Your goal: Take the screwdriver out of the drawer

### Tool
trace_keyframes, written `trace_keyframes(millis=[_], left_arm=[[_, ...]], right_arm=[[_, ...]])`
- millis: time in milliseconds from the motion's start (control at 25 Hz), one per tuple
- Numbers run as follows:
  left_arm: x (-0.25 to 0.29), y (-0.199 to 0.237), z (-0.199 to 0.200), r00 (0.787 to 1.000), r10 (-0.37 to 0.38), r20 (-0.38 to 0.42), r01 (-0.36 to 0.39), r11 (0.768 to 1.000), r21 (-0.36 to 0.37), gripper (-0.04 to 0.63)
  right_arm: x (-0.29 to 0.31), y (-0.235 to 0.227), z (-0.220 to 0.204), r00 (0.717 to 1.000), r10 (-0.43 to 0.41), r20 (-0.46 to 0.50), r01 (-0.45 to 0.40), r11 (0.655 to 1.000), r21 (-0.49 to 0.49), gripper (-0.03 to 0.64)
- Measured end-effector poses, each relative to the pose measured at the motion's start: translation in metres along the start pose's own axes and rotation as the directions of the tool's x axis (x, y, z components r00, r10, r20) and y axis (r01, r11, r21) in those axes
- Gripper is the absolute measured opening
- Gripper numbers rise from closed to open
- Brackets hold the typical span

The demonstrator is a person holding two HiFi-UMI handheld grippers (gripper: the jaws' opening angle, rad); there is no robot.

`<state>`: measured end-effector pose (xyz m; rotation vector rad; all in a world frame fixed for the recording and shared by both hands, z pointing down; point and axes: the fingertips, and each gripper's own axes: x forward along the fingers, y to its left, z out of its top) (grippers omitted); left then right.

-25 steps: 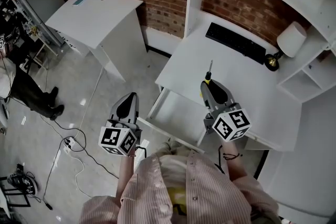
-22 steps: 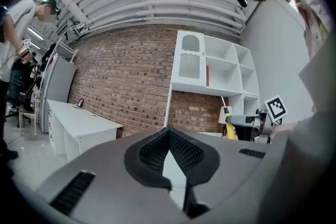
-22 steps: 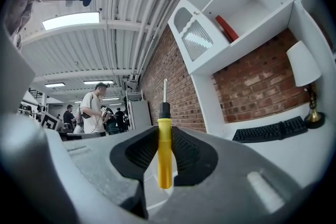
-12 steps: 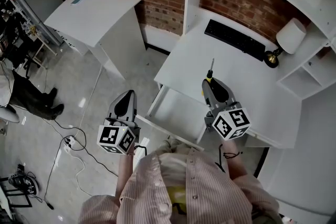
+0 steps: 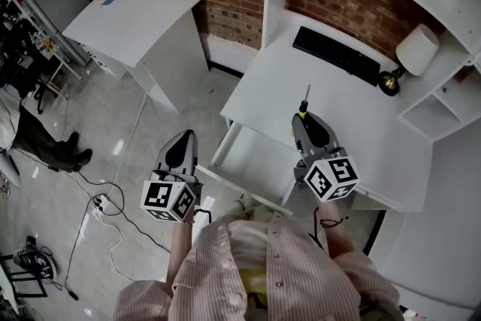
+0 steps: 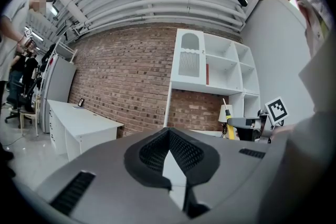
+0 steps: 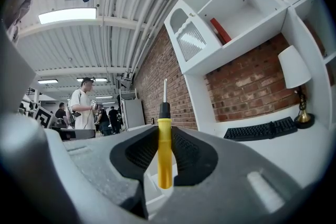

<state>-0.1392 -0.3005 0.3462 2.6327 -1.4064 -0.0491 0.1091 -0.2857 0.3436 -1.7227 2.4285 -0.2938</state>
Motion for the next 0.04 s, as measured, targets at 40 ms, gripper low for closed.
trace_keyframes(millis=[40], left_arm=[[0.0003, 0.0000, 0.0004, 1.000, 0.000, 0.000, 0.000, 1.000, 0.001, -0.002]], right_arm=[[0.0001, -0.0004, 0.0001, 1.000, -0.002, 0.001, 0.002, 1.000, 0.000, 0.080]])
